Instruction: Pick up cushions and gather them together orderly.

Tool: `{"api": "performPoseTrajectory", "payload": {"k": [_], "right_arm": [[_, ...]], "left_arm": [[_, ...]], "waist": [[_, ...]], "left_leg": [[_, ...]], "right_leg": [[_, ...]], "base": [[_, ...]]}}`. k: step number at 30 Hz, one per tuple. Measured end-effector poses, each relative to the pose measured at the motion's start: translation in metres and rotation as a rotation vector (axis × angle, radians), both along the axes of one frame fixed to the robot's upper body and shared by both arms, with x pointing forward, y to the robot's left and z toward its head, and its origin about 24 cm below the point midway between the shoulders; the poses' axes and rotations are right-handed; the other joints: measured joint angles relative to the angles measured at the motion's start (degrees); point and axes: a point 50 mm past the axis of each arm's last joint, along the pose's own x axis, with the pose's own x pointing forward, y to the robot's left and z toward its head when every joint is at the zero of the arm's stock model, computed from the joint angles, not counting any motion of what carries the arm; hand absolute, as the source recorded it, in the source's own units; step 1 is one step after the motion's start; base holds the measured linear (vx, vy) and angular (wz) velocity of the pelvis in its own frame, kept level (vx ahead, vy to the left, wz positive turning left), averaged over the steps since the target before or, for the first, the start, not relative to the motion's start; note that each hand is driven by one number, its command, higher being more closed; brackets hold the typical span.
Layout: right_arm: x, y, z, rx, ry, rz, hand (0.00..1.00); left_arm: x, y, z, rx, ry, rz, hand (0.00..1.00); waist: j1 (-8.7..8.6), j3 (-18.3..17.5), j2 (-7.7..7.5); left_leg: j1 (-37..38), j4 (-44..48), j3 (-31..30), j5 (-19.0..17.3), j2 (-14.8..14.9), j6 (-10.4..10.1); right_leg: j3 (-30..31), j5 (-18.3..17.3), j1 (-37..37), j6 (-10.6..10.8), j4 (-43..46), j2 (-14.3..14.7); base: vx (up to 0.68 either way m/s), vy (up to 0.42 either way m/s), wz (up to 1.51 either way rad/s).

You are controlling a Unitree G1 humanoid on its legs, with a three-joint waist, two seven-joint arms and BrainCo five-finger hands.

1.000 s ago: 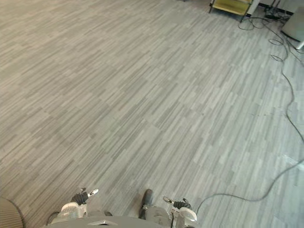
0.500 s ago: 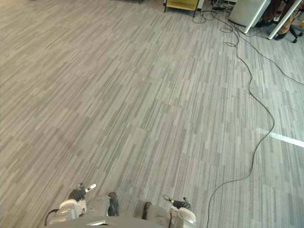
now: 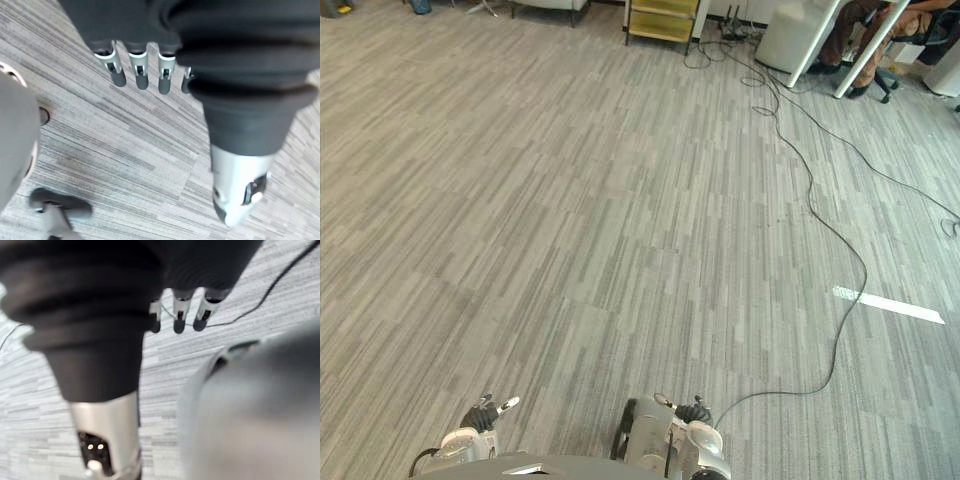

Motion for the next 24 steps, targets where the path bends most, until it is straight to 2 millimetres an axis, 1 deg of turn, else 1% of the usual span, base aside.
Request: {"api": "performPoseTrajectory", "payload": {"k": [1, 2, 3, 4, 5, 6, 7, 8, 9, 10, 11, 12, 13, 14, 15, 16, 17, 18, 19, 20, 21, 22, 23, 24], "right_arm": [[-0.004, 0.000, -0.002, 0.006, 0.011, -0.004, 0.00], [0.002, -0.004, 0.001, -0.009, 0.000, 0.000, 0.00], [0.012, -0.006, 0.005, -0.016, -0.030, 0.000, 0.00], [0.014, -0.006, 0.005, -0.014, -0.033, 0.000, 0.00], [0.013, -0.005, 0.005, -0.010, -0.027, 0.000, 0.00], [0.010, -0.006, 0.003, -0.006, -0.020, -0.010, 0.00], [0.007, -0.006, 0.002, -0.005, -0.012, -0.012, 0.00], [0.006, -0.005, 0.002, -0.004, -0.008, -0.011, 0.00], [0.000, -0.005, -0.001, -0.006, 0.008, -0.010, 0.00], [-0.002, -0.005, -0.001, -0.008, 0.010, -0.006, 0.00], [-0.003, -0.005, -0.001, -0.009, 0.011, -0.007, 0.00], [-0.002, -0.003, -0.001, -0.002, 0.010, -0.006, 0.00], [-0.003, -0.003, -0.002, 0.009, 0.009, -0.017, 0.00], [-0.005, -0.003, -0.003, 0.011, 0.015, -0.021, 0.00], [-0.006, -0.002, -0.003, 0.016, 0.021, -0.025, 0.00], [-0.005, -0.001, -0.004, 0.021, 0.026, -0.024, 0.00], [-0.005, 0.000, -0.004, 0.024, 0.027, -0.026, 0.00], [-0.007, 0.000, -0.005, 0.027, 0.030, -0.033, 0.00], [-0.008, -0.001, -0.005, 0.025, 0.035, -0.035, 0.00], [-0.010, 0.000, -0.006, 0.027, 0.041, -0.036, 0.00], [-0.014, 0.003, -0.008, 0.036, 0.052, -0.035, 0.00], [-0.014, 0.006, -0.009, 0.043, 0.055, -0.036, 0.00], [-0.016, 0.011, -0.012, 0.062, 0.072, -0.035, 0.00], [-0.016, 0.017, -0.013, 0.079, 0.078, -0.034, 0.00]], "left_arm": [[-0.003, 0.004, -0.001, 0.010, 0.016, -0.002, 0.00], [-0.002, -0.001, -0.002, -0.003, 0.019, -0.001, 0.00], [0.006, -0.007, 0.000, -0.018, 0.004, -0.012, 0.00], [0.010, -0.011, 0.000, -0.026, -0.004, -0.013, 0.00], [0.009, -0.013, 0.000, -0.034, -0.004, -0.012, 0.00], [0.008, -0.018, -0.001, -0.046, -0.002, -0.006, 0.00], [0.010, -0.020, 0.000, -0.054, -0.008, -0.001, 0.00], [0.010, -0.020, 0.000, -0.057, -0.009, 0.006, 0.00], [0.012, -0.019, 0.001, -0.059, -0.023, 0.021, 0.00], [0.012, -0.019, 0.002, -0.058, -0.026, 0.022, 0.00], [0.012, -0.018, 0.002, -0.054, -0.033, 0.025, 0.00], [0.014, -0.014, 0.004, -0.047, -0.050, 0.035, 0.00], [0.017, -0.013, 0.006, -0.043, -0.067, 0.041, 0.00], [0.017, -0.012, 0.007, -0.042, -0.073, 0.045, 0.00], [0.016, -0.010, 0.007, -0.039, -0.075, 0.054, 0.00], [0.014, -0.007, 0.006, -0.033, -0.074, 0.061, 0.00], [0.014, -0.006, 0.006, -0.030, -0.074, 0.061, 0.00], [0.012, -0.005, 0.006, -0.028, -0.069, 0.063, 0.00], [0.010, -0.005, 0.005, -0.027, -0.065, 0.065, 0.00], [0.009, -0.003, 0.005, -0.021, -0.065, 0.065, 0.00], [0.007, 0.000, 0.005, -0.017, -0.060, 0.072, 0.00], [0.008, 0.001, 0.005, -0.010, -0.064, 0.069, 0.00], [0.009, 0.002, 0.005, -0.010, -0.063, 0.065, 0.00], [0.008, 0.007, 0.005, -0.007, -0.059, 0.086, 0.00]], "waist": [[-0.33, 0.2, -0.43], [0.20, 0.7, 1.45], [-0.07, 1.7, 1.91], [-0.26, 2.4, 1.89], [-0.27, 2.3, 2.07], [-0.63, 2.2, 2.64], [-1.12, 2.3, 3.07], [-1.27, 2.3, 3.21], [-1.15, 2.3, 3.65], [-0.95, 2.1, 3.96], [-0.84, 2.0, 4.26], [-0.28, 2.2, 4.23], [0.79, 2.4, 3.91], [1.21, 2.5, 3.64], [1.98, 2.4, 3.89], [2.37, 2.3, 3.96], [2.41, 2.4, 3.91], [2.44, 2.3, 3.82], [2.55, 2.3, 3.87], [3.19, 2.4, 3.58], [3.86, 1.5, 1.85], [3.56, 0.5, 1.77], [3.25, 0.5, 1.11], [3.69, 0.7, 0.55]], "left_leg": [[2.5, -0.8, -1.5, 0.4, -0.1, -1.3], [2.7, -0.8, -1.8, 0.8, 1.2, -1.2], [1.9, -1.0, -4.8, 2.7, 0.6, -1.5], [2.1, -1.4, -6.7, 4.3, -0.2, -1.7], [2.4, -0.7, -7.3, 5.4, -0.1, -2.0], [2.8, 3.5, -8.5, 7.1, 1.3, -3.4], [0.9, 10.3, -9.7, 8.2, 2.8, -3.9], [-0.7, 14.6, -10.2, 9.2, 3.6, -4.4], [-7.6, 31.1, -11.9, 16.9, 6.4, -6.7], [-10.1, 36.7, -11.7, 16.9, 7.4, -7.0], [-13.3, 42.6, -10.5, 15.7, 8.8, -6.2], [-17.2, 47.9, -7.8, 12.8, 9.7, -5.3], [-20.4, 48.8, -5.1, 10.3, 9.4, -4.7], [-22.2, 48.1, -3.8, 9.1, 9.2, -4.3], [-25.0, 44.6, -1.6, 7.0, 8.9, -3.4], [-27.0, 38.4, -0.4, 5.7, 8.4, -2.6], [-27.9, 34.3, 0.0, 5.6, 7.9, -2.6], [-29.1, 23.6, 0.4, 6.5, 6.2, -2.6], [-29.5, 11.3, 0.1, 11.2, 4.2, -2.4], [-29.5, 9.2, -0.1, 15.7, 3.3, -2.2], [-28.5, 8.1, 0.6, 16.7, 0.5, -0.3], [-28.8, 8.7, 0.6, 15.4, -0.2, -0.3], [-29.8, 12.2, 0.4, 14.1, -0.4, 2.3], [-30.3, 16.6, 0.4, 14.0, 0.0, 2.5]], "right_leg": [[0.6, 11.8, 2.0, -3.9, -7.8, 1.3], [0.2, 11.8, 2.6, -3.6, -7.8, 2.6], [1.2, 9.4, 2.4, -3.6, -6.0, 2.6], [1.3, 7.5, 2.4, -3.9, -4.2, 2.2], [1.2, 5.6, 2.7, -4.2, -2.6, 2.1], [0.4, 2.1, 4.8, -4.4, -0.9, 2.5], [-0.7, 0.5, 7.5, -4.2, -1.6, 3.3], [-1.0, 0.0, 8.8, -4.1, -2.2, 3.7], [-1.9, -1.0, 14.1, -4.2, -5.7, 5.3], [-1.8, -1.2, 15.8, -4.3, -7.2, 6.0], [-1.7, -1.6, 18.0, -5.1, -9.0, 6.8], [-0.7, -1.7, 21.6, -5.2, -11.7, 7.6], [0.6, -1.8, 25.3, -5.1, -14.6, 7.7], [1.4, -1.9, 27.0, -5.0, -16.2, 7.6], [2.7, -1.7, 29.7, -4.9, -18.3, 7.3], [3.7, -1.7, 31.9, -3.7, -20.0, 6.4], [4.1, -1.7, 33.1, -2.9, -20.8, 5.9], [4.6, -2.4, 34.9, -1.2, -22.0, 4.4], [5.4, -3.7, 37.0, 1.0, -23.1, 3.0], [6.1, -4.3, 38.0, 1.9, -23.7, 2.1], [7.2, -4.6, 39.7, 2.0, -26.2, 0.5], [7.9, -3.5, 40.4, 1.2, -27.5, 0.3], [8.9, 0.0, 41.7, 1.4, -29.6, 0.1], [9.8, 2.8, 43.1, 1.5, -30.0, -0.8]], "base": [[0.56, -0.260, -0.07], [0.52, -0.243, -0.13], [0.35, -0.181, -0.14], [0.32, -0.186, -0.01], [0.41, -0.220, 0.03], [0.48, -0.241, 0.14], [0.48, -0.226, 0.22], [0.44, -0.173, 0.28], [0.28, -0.104, 0.13], [0.34, -0.086, 0.02], [0.25, -0.014, -0.19], [0.40, 0.003, -0.35], [0.41, 0.058, -0.39], [0.44, 0.112, -0.53], [0.37, 0.132, -0.61], [0.31, 0.139, -0.59], [0.41, 0.227, -0.47], [0.51, 0.315, -0.29], [0.54, 0.338, -0.31], [0.52, 0.305, -0.27], [0.46, 0.220, -0.07], [0.60, 0.268, 0.12], [0.58, 0.288, 0.23], [0.56, 0.308, 0.10]]}}
